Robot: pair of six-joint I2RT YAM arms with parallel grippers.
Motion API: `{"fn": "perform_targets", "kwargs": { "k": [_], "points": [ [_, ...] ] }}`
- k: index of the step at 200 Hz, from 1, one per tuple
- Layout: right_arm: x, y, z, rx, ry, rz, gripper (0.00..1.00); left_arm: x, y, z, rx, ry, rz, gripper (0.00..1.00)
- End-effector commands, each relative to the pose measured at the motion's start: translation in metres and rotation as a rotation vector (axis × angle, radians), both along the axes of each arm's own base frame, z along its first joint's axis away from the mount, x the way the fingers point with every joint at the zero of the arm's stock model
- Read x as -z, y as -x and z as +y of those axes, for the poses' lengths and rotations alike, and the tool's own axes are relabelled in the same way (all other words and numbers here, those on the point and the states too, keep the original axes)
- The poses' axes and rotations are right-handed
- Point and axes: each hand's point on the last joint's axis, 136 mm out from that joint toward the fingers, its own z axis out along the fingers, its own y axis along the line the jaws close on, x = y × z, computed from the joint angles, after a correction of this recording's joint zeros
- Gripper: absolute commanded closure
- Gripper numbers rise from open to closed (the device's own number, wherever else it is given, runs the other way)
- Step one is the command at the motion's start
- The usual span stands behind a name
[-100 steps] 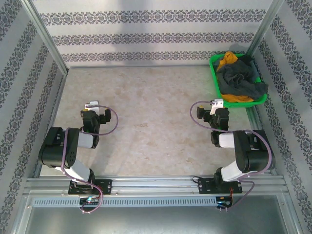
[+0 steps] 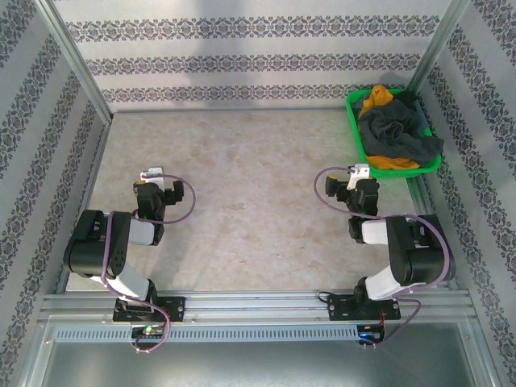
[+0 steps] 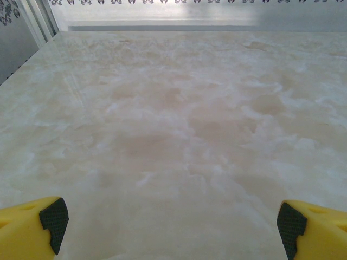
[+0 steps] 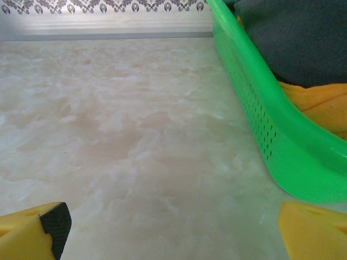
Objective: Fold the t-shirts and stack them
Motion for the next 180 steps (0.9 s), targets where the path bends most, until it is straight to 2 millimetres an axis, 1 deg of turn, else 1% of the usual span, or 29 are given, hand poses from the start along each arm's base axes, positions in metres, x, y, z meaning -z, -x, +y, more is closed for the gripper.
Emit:
{"fn": "perform_targets", "kwargs": {
  "k": [1,51,68,76,83,86,91,96,100,105,107,113,120,123,125,126,131,133,135,136,140,141,142,146,153,161,164,169,180],
  "points": [
    [-0.013,-0.007,-0.001,-0.004,0.011,-0.044,0.02,-0.005,-0.004,-0.004,0.016,-0.008,-0.011,0.0],
    [-0.013,-0.007,-0.001,-0.005,0.013,-0.047,0.02,-0.005,-0.004,-0.004,0.014,-0.008,-0.01,0.0],
    [-0.013,-0.005,-0.005,0.02,0.016,-0.054,0.02,-0.005,-0.004,-0.004,0.013,-0.008,-0.011,0.0],
    [-0.015,-0.002,-0.007,0.039,0.017,-0.067,0.02,-0.007,-0.001,0.0,-0.011,-0.007,-0.024,0.0],
    [-0.025,-0.003,-0.009,0.062,0.028,-0.102,0.02,-0.011,0.004,0.005,-0.04,-0.009,-0.059,0.0],
    [-0.022,0.004,-0.01,0.074,0.039,-0.097,0.02,-0.015,0.007,0.008,-0.059,-0.013,-0.079,0.0],
    [-0.031,0.007,-0.009,0.094,0.072,-0.119,0.02,-0.017,0.012,0.008,-0.067,-0.014,-0.088,0.0],
    [-0.043,0.01,-0.005,0.111,0.115,-0.126,0.02,-0.02,0.015,0.003,-0.041,-0.025,-0.099,0.0],
    [-0.05,0.015,-0.001,0.114,0.153,-0.118,0.02,-0.031,0.014,-0.004,-0.022,-0.058,-0.137,0.0],
    [-0.083,0.012,0.006,0.132,0.177,-0.164,0.02,-0.043,0.02,-0.001,-0.096,-0.132,-0.146,0.0],
    [-0.092,0.014,0.007,0.139,0.186,-0.165,0.02,-0.048,0.022,-0.007,-0.098,-0.157,-0.146,0.0],
    [-0.125,0.018,0.014,0.153,0.181,-0.181,0.02,-0.068,0.025,-0.015,-0.119,-0.221,-0.158,0.0],
    [-0.166,0.022,0.021,0.161,0.095,-0.203,0.02,-0.089,0.024,-0.026,-0.093,-0.22,-0.168,0.0],
    [-0.175,0.024,0.021,0.16,0.053,-0.179,0.02,-0.101,0.024,-0.027,-0.098,-0.193,-0.181,0.0],
    [-0.174,0.026,0.026,0.132,0.025,-0.146,0.02,-0.109,0.023,-0.026,-0.117,-0.169,-0.185,0.0],
    [-0.182,0.026,0.028,0.122,0.001,-0.147,0.02,-0.111,0.024,-0.024,-0.131,-0.156,-0.183,0.0],
    [-0.2,0.032,0.033,0.079,-0.074,-0.107,0.02,-0.122,0.026,-0.019,-0.194,-0.076,-0.156,0.0],
    [-0.202,0.035,0.034,0.078,-0.117,-0.087,0.02,-0.121,0.028,-0.016,-0.219,-0.042,-0.131,0.0],
    [-0.205,0.037,0.033,0.082,-0.157,-0.082,0.02,-0.132,0.028,-0.014,-0.243,0.007,-0.141,0.0],
    [-0.207,0.037,0.032,0.089,-0.179,-0.084,0.02,-0.13,0.029,-0.013,-0.251,0.009,-0.115,0.0],
    [-0.214,0.034,0.03,0.081,-0.265,-0.108,0.02,-0.134,0.035,-0.009,-0.297,0.095,-0.074,0.0],
    [-0.216,0.033,0.03,0.07,-0.287,-0.114,0.02,-0.139,0.035,-0.009,-0.308,0.12,-0.083,0.0],
    [-0.217,0.032,0.031,0.058,-0.308,-0.114,0.02,-0.134,0.039,-0.008,-0.311,0.119,-0.049,0.0],
    [-0.222,0.03,0.028,0.033,-0.382,-0.116,0.02,-0.14,0.044,-0.007,-0.346,0.202,-0.025,0.0],
    [-0.225,0.025,0.018,0.049,-0.465,-0.097,0.02,-0.151,0.038,-0.004,-0.363,0.316,-0.077,0.0],
    [-0.231,0.023,0.002,0.151,-0.421,-0.063,0.02,-0.15,0.022,-0.007,-0.289,0.495,-0.089,0.0],
    [-0.226,0.024,-0.003,0.199,-0.385,-0.025,0.02,-0.15,0.017,-0.009,-0.269,0.564,-0.086,0.0],
    [-0.226,0.026,-0.016,0.297,-0.32,0.001,0.02,-0.15,0.009,-0.012,-0.248,0.651,-0.074,0.0],
    [-0.222,0.025,-0.033,0.405,-0.241,0.054,0.03,-0.152,-0.006,-0.026,-0.205,0.714,-0.01,0.0]
  ]
}}
